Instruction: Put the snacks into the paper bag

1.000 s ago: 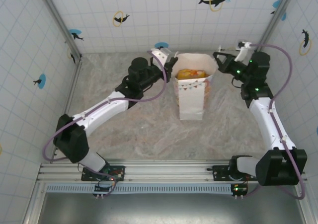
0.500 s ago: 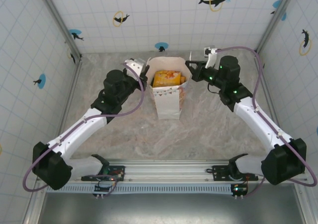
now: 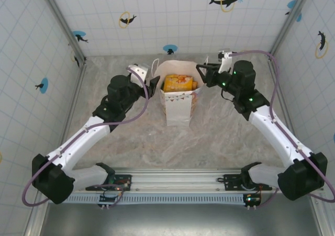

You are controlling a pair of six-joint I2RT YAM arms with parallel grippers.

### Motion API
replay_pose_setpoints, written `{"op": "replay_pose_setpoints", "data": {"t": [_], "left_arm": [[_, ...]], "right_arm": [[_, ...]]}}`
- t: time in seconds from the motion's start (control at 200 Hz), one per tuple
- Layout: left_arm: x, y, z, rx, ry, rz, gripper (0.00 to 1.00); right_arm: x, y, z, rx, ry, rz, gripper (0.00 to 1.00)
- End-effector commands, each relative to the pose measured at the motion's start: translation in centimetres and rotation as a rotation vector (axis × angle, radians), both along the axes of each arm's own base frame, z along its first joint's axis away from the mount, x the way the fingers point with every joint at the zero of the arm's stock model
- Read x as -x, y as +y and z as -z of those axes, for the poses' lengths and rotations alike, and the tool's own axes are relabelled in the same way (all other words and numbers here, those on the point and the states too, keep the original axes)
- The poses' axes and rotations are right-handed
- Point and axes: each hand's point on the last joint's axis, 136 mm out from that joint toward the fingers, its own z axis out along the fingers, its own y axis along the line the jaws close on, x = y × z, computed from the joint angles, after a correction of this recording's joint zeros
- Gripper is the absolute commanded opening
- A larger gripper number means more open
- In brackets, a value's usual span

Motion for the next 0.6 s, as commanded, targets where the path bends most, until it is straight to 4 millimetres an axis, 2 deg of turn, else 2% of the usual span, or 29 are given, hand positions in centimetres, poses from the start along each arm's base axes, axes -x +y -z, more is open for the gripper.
{"op": "replay_pose_setpoints", "data": {"t": [0.0,0.18,0.41,0.51,0.595], "left_arm": [[0.6,1.0,-0.7,0.027,0.025,-0.02,0.72],[1.9,2.1,-0.5,0.027,0.066,-0.039,0.85],[3.4,5.6,1.5,0.027,0.11,-0.171,0.93],[3.8,7.3,3.1,0.032,0.136,-0.238,0.96],[3.9,9.0,5.0,0.034,0.166,-0.31,0.97]], "right_arm": [[0.8,-1.8,-1.2,0.027,-0.041,0.05,0.46],[1.5,-4.0,-0.7,0.036,-0.026,0.096,0.48],[2.5,-8.6,1.3,0.047,-0.012,0.23,0.49],[3.0,-9.7,3.2,0.051,0.016,0.252,0.5],[3.2,-10.8,6.2,0.084,0.055,0.287,0.51]]}}
